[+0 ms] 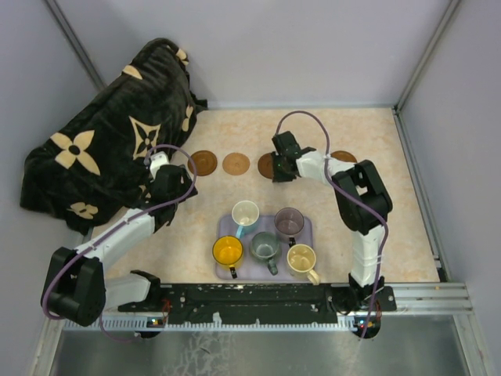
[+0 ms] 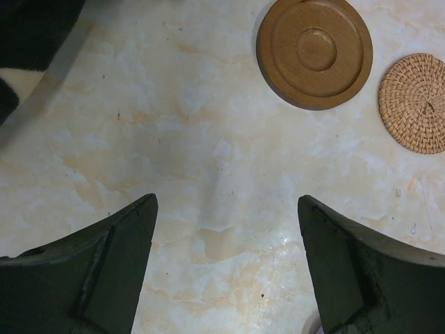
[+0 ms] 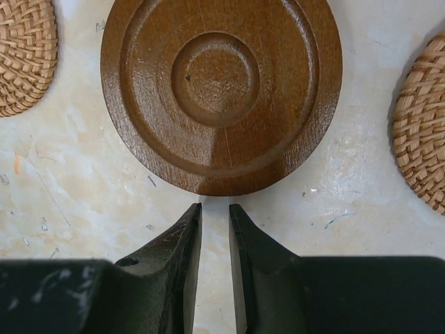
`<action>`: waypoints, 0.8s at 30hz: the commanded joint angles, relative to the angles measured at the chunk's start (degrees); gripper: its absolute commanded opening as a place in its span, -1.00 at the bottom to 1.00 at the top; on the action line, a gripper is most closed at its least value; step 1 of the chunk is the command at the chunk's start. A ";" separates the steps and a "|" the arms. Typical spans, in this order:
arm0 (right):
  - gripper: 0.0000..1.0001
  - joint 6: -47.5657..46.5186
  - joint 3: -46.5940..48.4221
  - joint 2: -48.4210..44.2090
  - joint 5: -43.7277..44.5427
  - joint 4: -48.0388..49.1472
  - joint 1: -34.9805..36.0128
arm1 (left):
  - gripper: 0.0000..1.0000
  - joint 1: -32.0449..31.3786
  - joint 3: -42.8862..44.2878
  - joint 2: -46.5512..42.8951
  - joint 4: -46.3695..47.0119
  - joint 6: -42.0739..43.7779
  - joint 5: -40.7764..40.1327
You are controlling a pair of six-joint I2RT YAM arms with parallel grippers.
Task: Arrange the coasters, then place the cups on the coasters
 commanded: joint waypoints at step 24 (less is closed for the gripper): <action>-0.48 -1.12 2.60 -0.31 2.84 -2.53 0.65 | 0.76 0.07 -0.60 -0.03 0.26 0.63 -0.31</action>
